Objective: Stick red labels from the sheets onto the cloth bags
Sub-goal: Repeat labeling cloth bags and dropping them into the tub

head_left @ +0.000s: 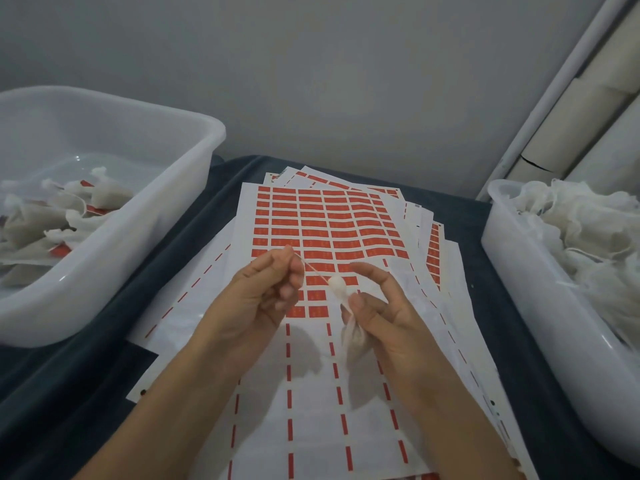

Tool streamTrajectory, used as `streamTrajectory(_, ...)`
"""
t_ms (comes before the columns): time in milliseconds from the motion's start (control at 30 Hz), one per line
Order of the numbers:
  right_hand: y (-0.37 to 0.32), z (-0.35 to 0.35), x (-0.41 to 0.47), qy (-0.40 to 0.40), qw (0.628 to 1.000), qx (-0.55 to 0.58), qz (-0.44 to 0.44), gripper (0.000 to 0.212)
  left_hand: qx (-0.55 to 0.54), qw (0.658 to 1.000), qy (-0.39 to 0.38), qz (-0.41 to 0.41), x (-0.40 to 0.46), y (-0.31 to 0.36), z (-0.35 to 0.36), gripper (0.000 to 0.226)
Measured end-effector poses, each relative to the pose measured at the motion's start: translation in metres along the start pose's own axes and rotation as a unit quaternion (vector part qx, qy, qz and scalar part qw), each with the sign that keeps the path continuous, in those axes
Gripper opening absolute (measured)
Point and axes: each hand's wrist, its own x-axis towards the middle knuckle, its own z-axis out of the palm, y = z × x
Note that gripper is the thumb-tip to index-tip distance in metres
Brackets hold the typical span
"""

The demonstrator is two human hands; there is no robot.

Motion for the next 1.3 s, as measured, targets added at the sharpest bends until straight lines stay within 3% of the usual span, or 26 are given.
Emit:
streamTrajectory(233,0.004,0.002,0.002,-0.003,1.0,-0.018,-0.002,0.042,-0.113,0.993,0.012,0.015,0.003,-0.004,-0.001,0.017)
streamTrajectory(333,0.002,0.0,0.002,-0.014,0.999,-0.044,-0.01,0.039,0.051,0.998,0.021,0.042,0.003,-0.004,-0.002,0.023)
streamTrajectory(467,0.007,0.003,0.004,0.02,0.99,-0.137,-0.041,0.026,0.296,0.949,0.091,0.068,0.003,-0.002,0.0,0.027)
streamTrajectory(567,0.016,0.001,0.007,0.122,0.978,-0.156,-0.069,0.026,0.349,0.914,0.206,0.027,0.003,-0.003,0.0,0.009)
streamTrajectory(633,0.02,0.0,0.009,0.188,0.964,-0.173,-0.079,0.021,0.365,0.896,0.254,-0.007,-0.003,-0.004,-0.009,0.029)
streamTrajectory(700,0.021,0.004,0.009,0.212,0.953,-0.189,-0.102,0.014,0.326,0.915,0.237,-0.02,-0.015,-0.001,-0.019,0.042)
streamTrajectory(767,0.023,0.01,0.01,0.197,0.948,-0.215,-0.126,0.023,0.241,0.953,0.183,-0.008,-0.024,0.004,-0.028,0.046)
streamTrajectory(800,0.025,0.013,0.01,0.188,0.943,-0.24,-0.131,0.026,0.233,0.956,0.178,-0.02,-0.025,0.006,-0.029,0.046)
streamTrajectory(933,0.034,0.01,0.013,0.182,0.926,-0.305,-0.131,0.012,0.347,0.896,0.253,-0.115,-0.016,0.012,-0.018,0.05)
streamTrajectory(1033,0.038,0.009,0.014,0.187,0.918,-0.333,-0.109,0.013,0.286,0.917,0.257,-0.109,-0.012,0.017,-0.023,0.047)
streamTrajectory(1100,0.041,0.011,0.015,0.168,0.92,-0.34,-0.095,0.019,0.208,0.944,0.229,-0.112,-0.012,0.021,-0.026,0.037)
streamTrajectory(1167,0.041,0.012,0.016,0.143,0.929,-0.33,-0.08,0.02,0.199,0.952,0.175,-0.155,-0.012,0.02,-0.024,0.026)
streamTrajectory(1300,0.038,0.01,0.017,0.102,0.936,-0.329,-0.071,0.023,0.207,0.942,0.05,-0.258,-0.012,0.006,-0.017,0.049)
